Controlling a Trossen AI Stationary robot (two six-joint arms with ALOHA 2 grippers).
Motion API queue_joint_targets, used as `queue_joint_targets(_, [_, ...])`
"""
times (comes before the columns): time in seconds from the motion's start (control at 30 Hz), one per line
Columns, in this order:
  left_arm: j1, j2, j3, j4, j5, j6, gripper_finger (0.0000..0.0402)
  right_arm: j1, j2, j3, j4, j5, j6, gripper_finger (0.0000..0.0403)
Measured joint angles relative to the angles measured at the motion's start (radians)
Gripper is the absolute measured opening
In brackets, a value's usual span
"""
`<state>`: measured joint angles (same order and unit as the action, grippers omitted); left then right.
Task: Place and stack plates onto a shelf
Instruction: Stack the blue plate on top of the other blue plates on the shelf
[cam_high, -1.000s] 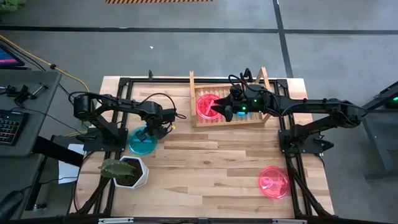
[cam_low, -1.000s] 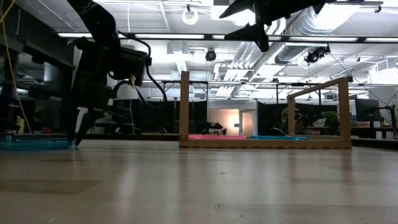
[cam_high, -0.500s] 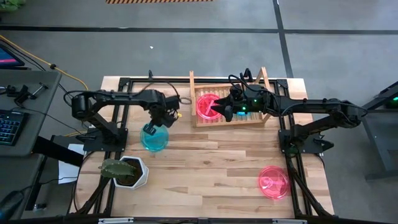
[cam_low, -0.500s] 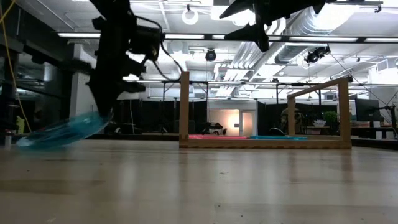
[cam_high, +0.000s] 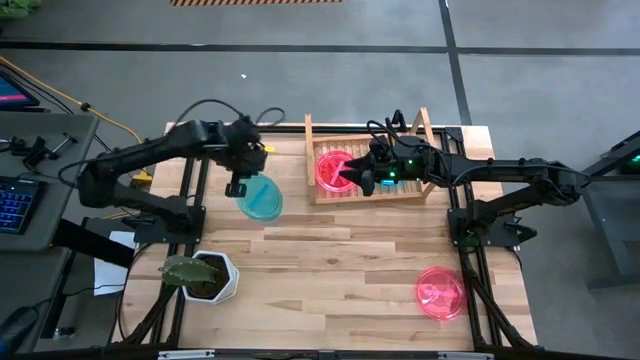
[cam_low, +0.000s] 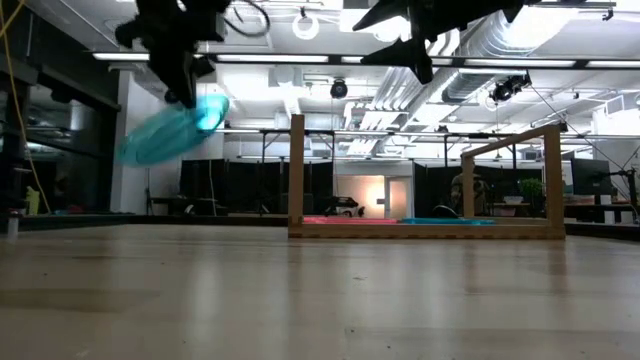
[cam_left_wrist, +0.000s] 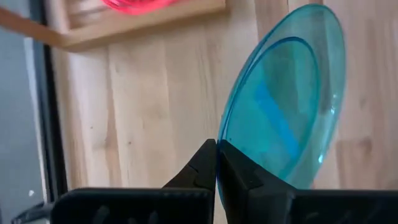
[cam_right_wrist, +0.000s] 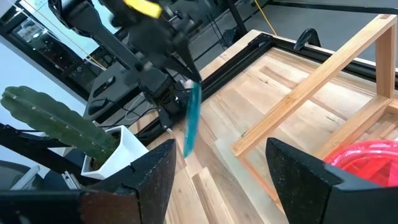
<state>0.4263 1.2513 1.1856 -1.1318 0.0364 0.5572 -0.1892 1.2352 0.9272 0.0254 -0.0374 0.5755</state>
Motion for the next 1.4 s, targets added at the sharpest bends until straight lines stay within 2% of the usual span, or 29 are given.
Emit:
queue_joint_targets(0.17, [-0.027,-0.119,0.001,0.0,0.015,-0.208,0.0,-0.001,-0.005,0.0,-0.004,-0.003,-0.01,0.0234])
queue_joint_targets(0.33, [-0.088,-0.219,0.001,0.015,0.118,-0.496,0.0,-0.006,-0.054,0.0,-0.027,-0.006,-0.055,0.0234])
queue_joint_targets(0.5, [-0.171,-0.263,0.012,0.183,0.168,-0.802,0.0,-0.038,-0.146,0.0,-0.076,-0.005,-0.053,0.0234])
queue_joint_targets(0.6, [-0.203,-0.239,0.076,0.32,0.168,-0.894,0.0,-0.061,-0.206,0.0,-0.071,-0.004,-0.053,0.0234])
queue_joint_targets(0.73, [-0.212,-0.141,0.211,0.423,0.163,-0.904,0.0,-0.095,-0.274,0.0,-0.065,0.007,-0.059,0.0234])
queue_joint_targets(0.97, [-0.175,0.127,0.416,0.446,0.072,-0.752,0.0,-0.156,-0.346,0.0,-0.02,0.008,-0.061,0.0234])
queue_joint_targets(1.1, [-0.148,0.271,0.445,0.538,0.036,-0.74,0.0,-0.17,-0.362,0.0,0.07,0.009,-0.09,0.0234])
queue_joint_targets(1.23, [-0.123,0.397,0.446,0.68,0.024,-0.8,0.0,-0.171,-0.369,0.001,0.18,0.008,-0.131,0.0234])
queue_joint_targets(1.4, [-0.111,0.554,0.446,0.854,-0.021,-0.869,0.0,-0.171,-0.373,0.001,0.228,0.008,-0.15,0.0234])
